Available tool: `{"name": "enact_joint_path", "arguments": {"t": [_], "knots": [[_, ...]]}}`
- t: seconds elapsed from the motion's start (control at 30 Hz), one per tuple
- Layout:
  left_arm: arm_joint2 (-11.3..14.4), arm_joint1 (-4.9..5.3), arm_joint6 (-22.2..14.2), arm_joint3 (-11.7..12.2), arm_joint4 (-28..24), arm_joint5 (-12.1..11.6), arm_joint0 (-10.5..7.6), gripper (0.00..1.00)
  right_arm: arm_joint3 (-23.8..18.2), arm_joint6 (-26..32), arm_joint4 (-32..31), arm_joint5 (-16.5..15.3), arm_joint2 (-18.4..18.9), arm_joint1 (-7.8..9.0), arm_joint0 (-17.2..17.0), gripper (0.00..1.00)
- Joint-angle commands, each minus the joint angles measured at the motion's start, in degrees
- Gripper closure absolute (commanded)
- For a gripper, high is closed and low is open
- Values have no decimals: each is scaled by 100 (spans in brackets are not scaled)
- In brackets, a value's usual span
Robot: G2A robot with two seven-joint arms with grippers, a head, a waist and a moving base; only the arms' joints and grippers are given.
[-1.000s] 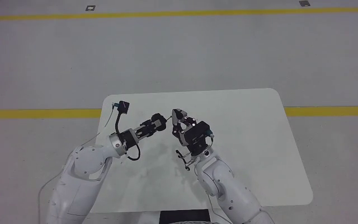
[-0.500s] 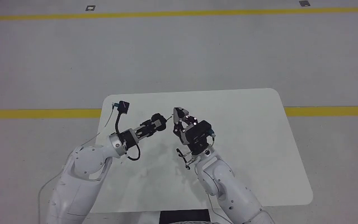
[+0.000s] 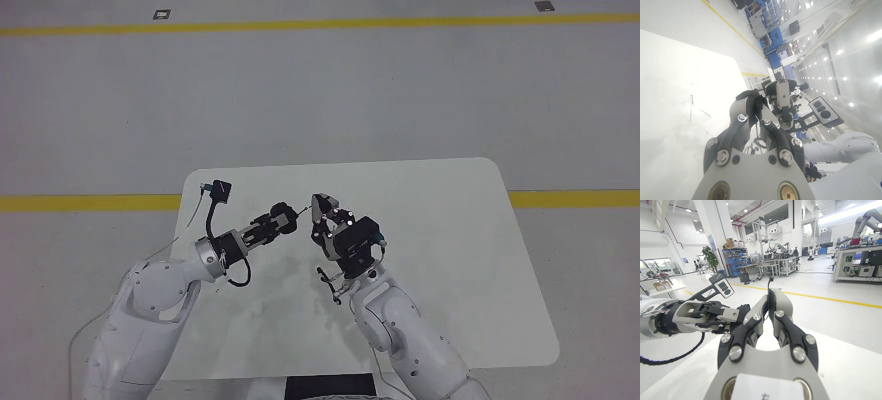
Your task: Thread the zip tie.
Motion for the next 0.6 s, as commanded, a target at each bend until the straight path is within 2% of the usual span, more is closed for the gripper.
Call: {"name": "enact_joint_path", "arguments": {"t": [0.0,0.57], "knots": [[0,0,0,0,0,0,0,100,-16,4,0,-4,12,2,0,100],[0,0,0,0,0,0,0,100,-125,-9,-19,-128,6,25,-81,100]]}}
